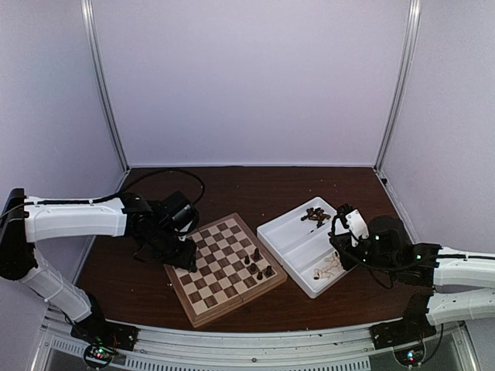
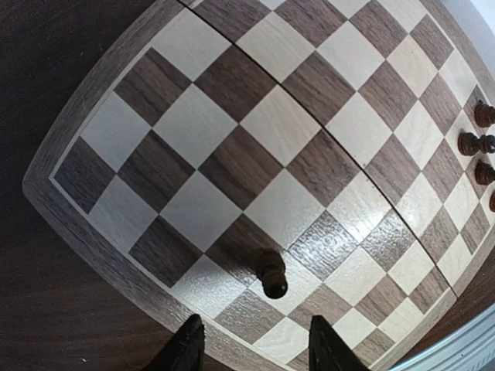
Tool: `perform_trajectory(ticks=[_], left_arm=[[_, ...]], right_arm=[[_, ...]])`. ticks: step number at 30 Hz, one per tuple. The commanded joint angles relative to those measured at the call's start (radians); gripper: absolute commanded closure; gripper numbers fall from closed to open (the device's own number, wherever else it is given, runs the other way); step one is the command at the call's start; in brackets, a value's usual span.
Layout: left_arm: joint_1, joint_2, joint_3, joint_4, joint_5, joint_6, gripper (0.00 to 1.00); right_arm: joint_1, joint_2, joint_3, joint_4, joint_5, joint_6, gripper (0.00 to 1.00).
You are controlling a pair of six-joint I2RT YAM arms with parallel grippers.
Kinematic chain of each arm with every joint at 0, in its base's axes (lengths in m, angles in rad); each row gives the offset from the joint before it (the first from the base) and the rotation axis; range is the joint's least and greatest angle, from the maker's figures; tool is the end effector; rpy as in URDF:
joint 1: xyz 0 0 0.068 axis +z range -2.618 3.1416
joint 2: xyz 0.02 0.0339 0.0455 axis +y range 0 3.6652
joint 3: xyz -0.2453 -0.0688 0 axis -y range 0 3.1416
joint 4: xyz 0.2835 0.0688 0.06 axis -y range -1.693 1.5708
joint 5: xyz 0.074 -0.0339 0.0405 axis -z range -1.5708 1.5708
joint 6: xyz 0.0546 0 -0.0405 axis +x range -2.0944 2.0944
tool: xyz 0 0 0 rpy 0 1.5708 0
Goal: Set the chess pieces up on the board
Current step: Pick up the chess piece from the chessboard.
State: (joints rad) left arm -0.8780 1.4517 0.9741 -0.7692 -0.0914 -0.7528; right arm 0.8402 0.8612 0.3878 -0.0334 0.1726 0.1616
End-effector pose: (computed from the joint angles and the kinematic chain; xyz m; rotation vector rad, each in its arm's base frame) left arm 0.2025 -0.2362 0.1583 0.1567 2.8388 -0.2491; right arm 0.1749 0.1811 0.1617 -0.5969 2.0117 0.4333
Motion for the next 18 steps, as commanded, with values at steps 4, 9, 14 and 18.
perform_trajectory(ticks=[4,9,14,18], left_arm=[[0.001,0.071,0.063,-0.012,0.002,0.018,0.57],[-0.002,0.117,0.076,-0.01,0.011,0.026,0.61],[-0.003,0.139,0.085,-0.001,0.012,0.032,0.66],[-0.003,0.161,0.096,-0.002,0.014,0.035,0.7]], right_arm=[[-0.005,-0.007,-0.008,0.015,-0.005,0.006,0.91],[-0.005,-0.008,-0.007,0.012,-0.003,0.006,0.9],[-0.005,-0.006,-0.007,0.014,-0.003,0.006,0.9],[-0.005,-0.005,-0.007,0.012,-0.003,0.007,0.9]])
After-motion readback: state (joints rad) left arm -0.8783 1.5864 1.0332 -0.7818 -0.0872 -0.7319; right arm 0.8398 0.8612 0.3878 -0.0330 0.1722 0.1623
